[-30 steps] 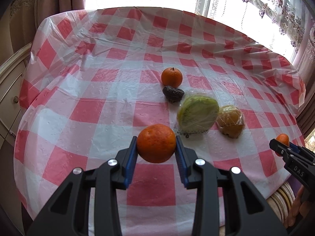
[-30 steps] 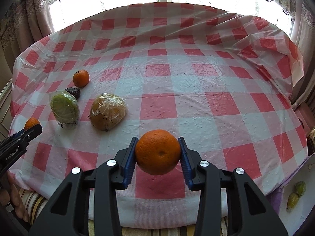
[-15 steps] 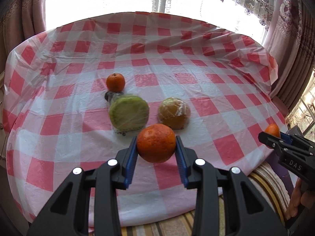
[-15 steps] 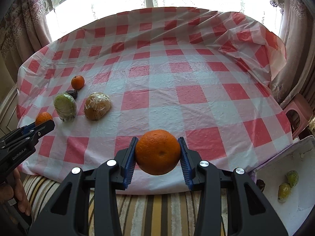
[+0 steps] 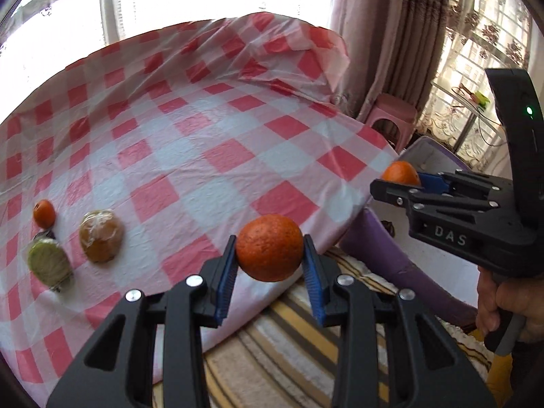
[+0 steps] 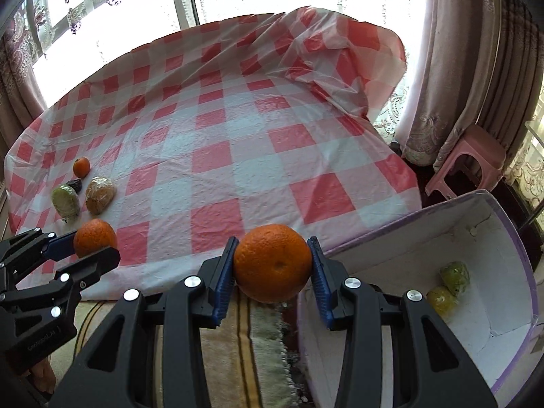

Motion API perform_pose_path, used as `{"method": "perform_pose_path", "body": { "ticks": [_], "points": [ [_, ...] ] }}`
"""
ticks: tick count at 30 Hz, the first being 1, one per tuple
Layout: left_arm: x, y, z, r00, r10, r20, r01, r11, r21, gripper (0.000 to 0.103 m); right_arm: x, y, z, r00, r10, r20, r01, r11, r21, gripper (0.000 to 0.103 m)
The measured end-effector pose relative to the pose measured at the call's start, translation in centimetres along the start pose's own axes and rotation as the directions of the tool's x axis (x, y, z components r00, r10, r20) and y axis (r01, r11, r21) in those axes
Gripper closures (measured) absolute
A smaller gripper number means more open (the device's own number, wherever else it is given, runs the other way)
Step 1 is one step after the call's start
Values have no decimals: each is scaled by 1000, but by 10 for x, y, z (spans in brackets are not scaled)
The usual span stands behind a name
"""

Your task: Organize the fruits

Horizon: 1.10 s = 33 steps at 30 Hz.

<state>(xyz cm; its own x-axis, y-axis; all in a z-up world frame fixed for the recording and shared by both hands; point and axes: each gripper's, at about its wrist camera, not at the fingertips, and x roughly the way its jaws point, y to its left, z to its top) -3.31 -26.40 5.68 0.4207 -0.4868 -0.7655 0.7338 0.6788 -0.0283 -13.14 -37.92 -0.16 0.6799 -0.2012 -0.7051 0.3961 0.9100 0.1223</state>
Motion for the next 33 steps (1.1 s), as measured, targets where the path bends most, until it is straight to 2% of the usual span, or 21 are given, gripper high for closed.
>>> {"method": "perform_pose_path", "body": {
  "ticks": [5, 11, 18, 24, 29, 33],
  "points": [
    [23, -61, 13, 996, -77, -43, 82, 988, 132, 66, 7, -52, -3, 998, -57, -37, 60, 995, 75, 63],
    [47, -116, 24, 982, -163, -93, 180, 962, 207, 66, 24, -108, -18, 984, -130, -118, 144, 982, 122, 63],
    [83, -161, 24, 965, -189, -184, 235, 931, 278, 66, 45, -157, -38, 957, -172, -233, 209, 967, 145, 63],
    [112, -196, 7, 937, -187, -294, 296, 873, 387, 66, 61, -182, -50, 930, -198, -310, 245, 962, 119, 63],
    [125, -218, -12, 909, -161, -383, 346, 805, 482, 66, 75, -190, -56, 907, -182, -379, 228, 971, 79, 63],
    [130, -227, -27, 898, -125, -423, 362, 757, 544, 66, 89, -189, -55, 890, -197, -410, 220, 975, 10, 63]
  ]
}}
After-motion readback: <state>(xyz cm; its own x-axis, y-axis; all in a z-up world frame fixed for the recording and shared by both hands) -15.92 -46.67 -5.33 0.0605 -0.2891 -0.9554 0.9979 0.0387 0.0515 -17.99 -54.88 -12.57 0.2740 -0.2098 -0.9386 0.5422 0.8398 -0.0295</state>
